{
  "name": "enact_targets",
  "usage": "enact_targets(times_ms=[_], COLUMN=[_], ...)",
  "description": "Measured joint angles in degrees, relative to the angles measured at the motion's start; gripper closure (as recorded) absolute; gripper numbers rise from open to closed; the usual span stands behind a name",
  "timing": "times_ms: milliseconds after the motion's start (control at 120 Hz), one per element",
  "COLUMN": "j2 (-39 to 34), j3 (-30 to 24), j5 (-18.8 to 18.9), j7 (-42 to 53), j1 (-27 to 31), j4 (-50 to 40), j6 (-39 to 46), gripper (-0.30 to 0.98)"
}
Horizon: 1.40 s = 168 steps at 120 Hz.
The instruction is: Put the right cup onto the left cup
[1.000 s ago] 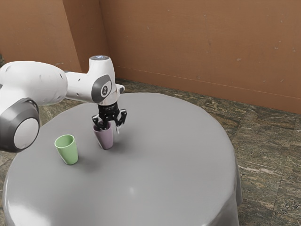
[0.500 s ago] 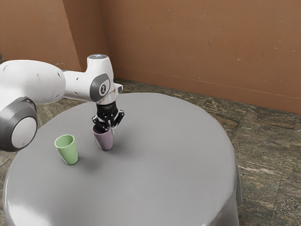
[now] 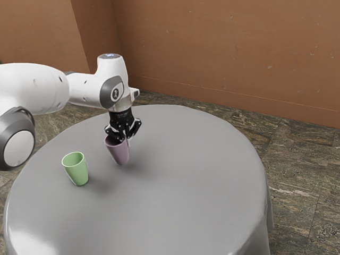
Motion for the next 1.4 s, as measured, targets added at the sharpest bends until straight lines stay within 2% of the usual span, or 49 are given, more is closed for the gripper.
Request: enact_targets(times_ms=[108, 225, 358, 467, 733, 1400], j2=[-1.4, -7.7, -17.1, -20.6, -21.0, -18.9], j3=[0.0, 0.0, 0.1, 0.1, 0.2, 0.2], j5=[0.1, 1.2, 4.9, 7.7, 9.7, 10.0], j7=[-0.2, -0.4, -1.1, -1.8, -3.1, -4.5], j1=[-0.3, -0.4, 0.3, 1.2, 4.8, 8.1], j4=[-0.8, -5.9, -12.0, -13.5, -13.8, -13.7], j6=[-0.5, -1.0, -2.9, -4.5, -6.9, -7.5], gripper=[0.78, 0.78, 0.78, 0.78, 0.78, 0.78])
